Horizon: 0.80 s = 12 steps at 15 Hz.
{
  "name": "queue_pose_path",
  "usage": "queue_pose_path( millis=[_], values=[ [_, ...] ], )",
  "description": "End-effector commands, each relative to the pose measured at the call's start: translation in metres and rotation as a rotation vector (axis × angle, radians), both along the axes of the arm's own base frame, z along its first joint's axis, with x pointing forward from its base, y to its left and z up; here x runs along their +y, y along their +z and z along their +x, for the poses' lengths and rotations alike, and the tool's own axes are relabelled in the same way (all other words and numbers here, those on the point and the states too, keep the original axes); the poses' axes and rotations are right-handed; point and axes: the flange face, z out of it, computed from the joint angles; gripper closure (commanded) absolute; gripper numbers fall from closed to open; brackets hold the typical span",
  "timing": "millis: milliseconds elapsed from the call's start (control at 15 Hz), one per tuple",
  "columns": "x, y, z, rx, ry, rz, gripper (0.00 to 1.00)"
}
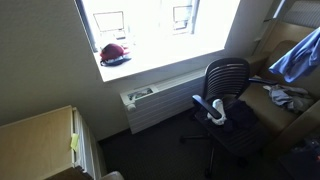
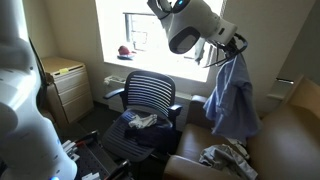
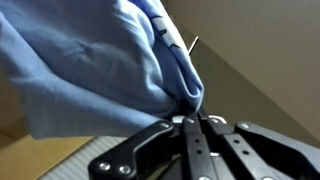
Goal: Move the blue cloth to the couch
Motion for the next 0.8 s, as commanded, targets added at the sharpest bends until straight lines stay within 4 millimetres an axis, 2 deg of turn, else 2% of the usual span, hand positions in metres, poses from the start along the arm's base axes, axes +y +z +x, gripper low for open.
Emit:
queue_pose_path(
  millis=[0, 67, 200, 333, 467, 600, 733],
  values=[
    [-0.013, 0.000, -0.007, 0.018, -0.019, -0.027, 0.96],
    [-0.020, 0.001, -0.010, 0.028, -0.028, -0.043, 0.96],
    [-0.018, 0.001, -0.009, 0.029, -0.024, -0.048, 0.99],
    [-0.040, 0.007, -0.020, 0.061, -0.033, -0.123, 0.99],
    [-0.069, 0.009, -0.041, 0.121, -0.048, -0.212, 0.99],
    [-0.089, 0.009, -0.057, 0.188, -0.044, -0.277, 0.99],
    [-0.093, 0.003, -0.065, 0.253, -0.002, -0.277, 0.99]
  ],
)
